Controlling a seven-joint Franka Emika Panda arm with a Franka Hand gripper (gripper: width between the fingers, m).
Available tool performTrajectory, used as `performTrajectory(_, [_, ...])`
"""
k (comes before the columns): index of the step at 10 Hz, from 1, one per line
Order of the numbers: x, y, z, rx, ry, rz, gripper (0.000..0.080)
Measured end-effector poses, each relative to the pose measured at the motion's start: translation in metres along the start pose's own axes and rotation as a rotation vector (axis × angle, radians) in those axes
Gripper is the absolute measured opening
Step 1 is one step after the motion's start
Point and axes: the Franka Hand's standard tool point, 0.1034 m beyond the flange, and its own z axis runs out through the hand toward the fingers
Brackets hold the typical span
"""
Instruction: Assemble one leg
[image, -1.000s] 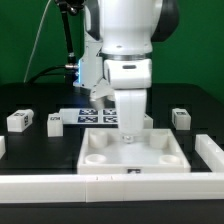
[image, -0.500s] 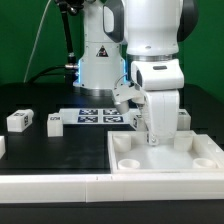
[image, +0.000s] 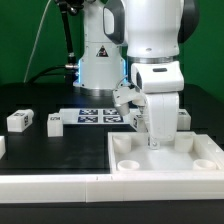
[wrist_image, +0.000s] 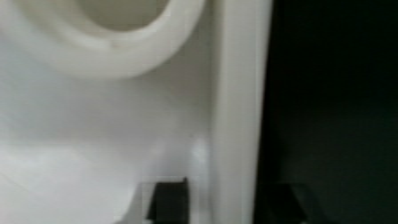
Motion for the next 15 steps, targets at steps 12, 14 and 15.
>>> performTrajectory(12, [0.012,-0.01,-0.036,-0.014,-0.025,0.094,0.0649])
performTrajectory(14, [0.02,-0.012,-0.051,-0.038,-0.029,0.13,0.0649])
performTrajectory(15, [0.018,-0.013,-0.047,-0.03,-0.028,0.133,0.0649])
